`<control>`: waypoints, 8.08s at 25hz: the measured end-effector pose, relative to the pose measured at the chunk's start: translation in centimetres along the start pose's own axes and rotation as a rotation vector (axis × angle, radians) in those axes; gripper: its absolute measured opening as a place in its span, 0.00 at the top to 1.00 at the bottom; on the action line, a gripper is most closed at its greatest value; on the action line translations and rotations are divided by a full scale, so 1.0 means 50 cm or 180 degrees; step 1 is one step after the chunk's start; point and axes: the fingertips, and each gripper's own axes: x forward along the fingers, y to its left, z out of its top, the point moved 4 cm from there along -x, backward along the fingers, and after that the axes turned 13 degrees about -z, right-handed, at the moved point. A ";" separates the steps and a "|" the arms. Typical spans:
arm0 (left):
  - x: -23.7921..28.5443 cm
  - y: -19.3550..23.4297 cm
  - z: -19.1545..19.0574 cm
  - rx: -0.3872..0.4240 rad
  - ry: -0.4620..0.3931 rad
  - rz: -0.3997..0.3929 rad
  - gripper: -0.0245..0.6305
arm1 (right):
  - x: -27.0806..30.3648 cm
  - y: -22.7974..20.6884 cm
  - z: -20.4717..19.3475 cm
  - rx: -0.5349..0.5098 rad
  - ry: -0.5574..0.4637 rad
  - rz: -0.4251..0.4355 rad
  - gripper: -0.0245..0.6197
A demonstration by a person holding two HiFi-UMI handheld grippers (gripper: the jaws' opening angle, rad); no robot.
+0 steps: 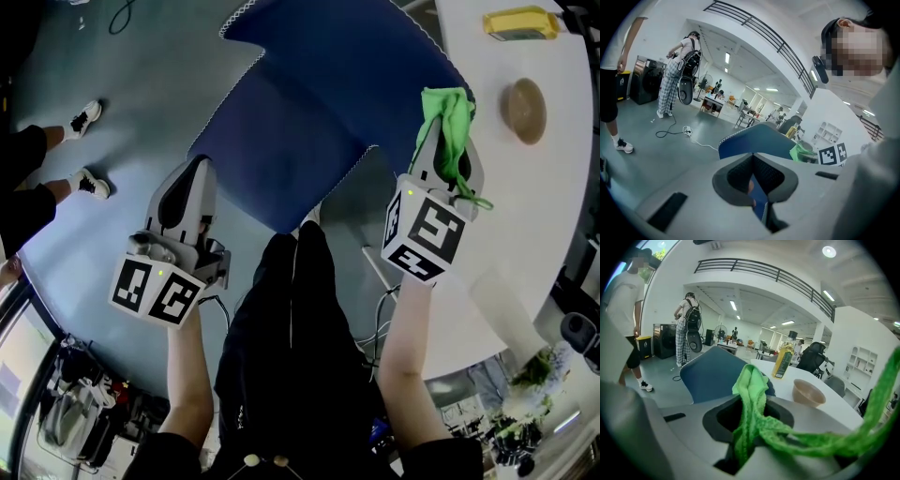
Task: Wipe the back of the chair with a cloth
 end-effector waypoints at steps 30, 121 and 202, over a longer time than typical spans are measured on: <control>0.021 0.015 -0.030 -0.0076 0.0034 0.0023 0.96 | 0.021 0.089 -0.109 -0.0267 0.0330 0.0316 0.89; -0.028 0.054 -0.179 -0.0138 0.0116 0.0279 0.96 | 0.104 0.274 -0.520 -0.0763 0.1293 0.0612 0.89; -0.357 -0.582 0.397 0.1811 -0.1134 -0.0100 0.96 | -0.697 -0.098 0.529 0.1006 -0.1952 0.1649 0.90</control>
